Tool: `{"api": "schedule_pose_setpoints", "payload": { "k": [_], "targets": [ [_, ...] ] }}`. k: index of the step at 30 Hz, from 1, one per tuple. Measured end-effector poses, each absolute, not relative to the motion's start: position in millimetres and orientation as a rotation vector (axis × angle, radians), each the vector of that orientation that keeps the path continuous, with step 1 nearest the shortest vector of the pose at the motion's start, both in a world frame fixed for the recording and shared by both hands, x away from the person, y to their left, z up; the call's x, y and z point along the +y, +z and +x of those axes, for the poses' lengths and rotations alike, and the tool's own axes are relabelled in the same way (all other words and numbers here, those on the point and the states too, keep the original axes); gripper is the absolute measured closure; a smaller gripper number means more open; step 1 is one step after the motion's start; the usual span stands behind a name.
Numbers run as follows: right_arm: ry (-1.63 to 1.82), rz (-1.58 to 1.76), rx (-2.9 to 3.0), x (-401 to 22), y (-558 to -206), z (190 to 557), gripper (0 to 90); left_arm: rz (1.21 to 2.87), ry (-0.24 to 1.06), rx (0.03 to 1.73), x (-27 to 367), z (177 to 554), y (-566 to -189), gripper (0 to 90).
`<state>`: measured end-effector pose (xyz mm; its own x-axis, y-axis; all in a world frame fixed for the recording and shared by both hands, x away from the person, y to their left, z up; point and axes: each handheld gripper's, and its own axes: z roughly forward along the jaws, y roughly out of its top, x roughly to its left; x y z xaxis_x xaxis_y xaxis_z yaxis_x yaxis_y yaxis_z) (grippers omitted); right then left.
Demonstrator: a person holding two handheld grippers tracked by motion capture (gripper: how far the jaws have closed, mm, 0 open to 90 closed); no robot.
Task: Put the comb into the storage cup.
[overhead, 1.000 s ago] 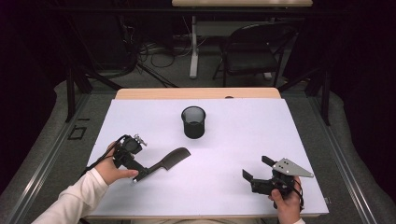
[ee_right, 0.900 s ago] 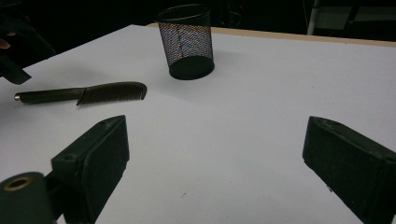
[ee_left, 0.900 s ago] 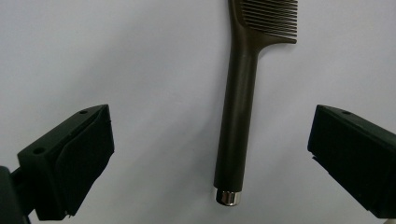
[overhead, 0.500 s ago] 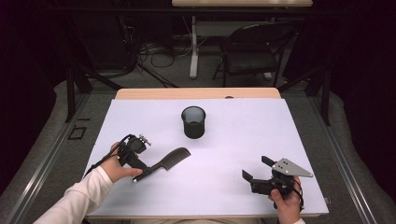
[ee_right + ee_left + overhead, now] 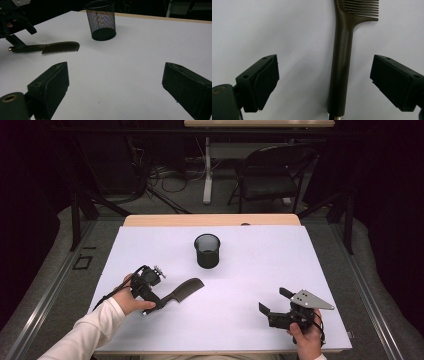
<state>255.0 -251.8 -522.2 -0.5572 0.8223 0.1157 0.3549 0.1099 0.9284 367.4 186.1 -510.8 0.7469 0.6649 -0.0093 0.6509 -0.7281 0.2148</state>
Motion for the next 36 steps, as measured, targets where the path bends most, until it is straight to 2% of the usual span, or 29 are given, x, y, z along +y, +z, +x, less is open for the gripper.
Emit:
{"api": "schedule_pose_setpoints", "payload": {
  "k": [7, 11, 20, 25, 32, 36],
  "targets": [
    [1.443, 1.144, 1.966, -251.8, -522.3, 255.0, 7.2, 2.780, 0.113, 1.030, 184.0, 366.2, -513.6, 17.2],
    [1.447, 1.140, 1.962, -251.1, -522.9, 255.4, 7.3, 2.802, 0.125, 1.015, 183.0, 364.5, -515.1, 27.3],
    [1.443, 1.138, 1.972, -251.1, -523.1, 255.5, 7.2, 2.841, 0.111, 0.991, 180.2, 361.9, -518.2, 38.9],
    [1.439, 1.139, 1.978, -251.3, -522.9, 255.3, 7.3, 2.871, 0.108, 0.968, 178.6, 361.7, -519.4, 48.7],
    [1.438, 1.138, 1.982, -251.2, -523.1, 255.5, 7.2, 2.889, 0.105, 0.951, 177.2, 360.7, -519.8, 55.3],
    [1.437, 1.138, 1.982, -251.1, -523.0, 255.3, 7.2, 2.894, 0.115, 0.945, 176.2, 360.3, -520.5, 55.4]
  ]
}}
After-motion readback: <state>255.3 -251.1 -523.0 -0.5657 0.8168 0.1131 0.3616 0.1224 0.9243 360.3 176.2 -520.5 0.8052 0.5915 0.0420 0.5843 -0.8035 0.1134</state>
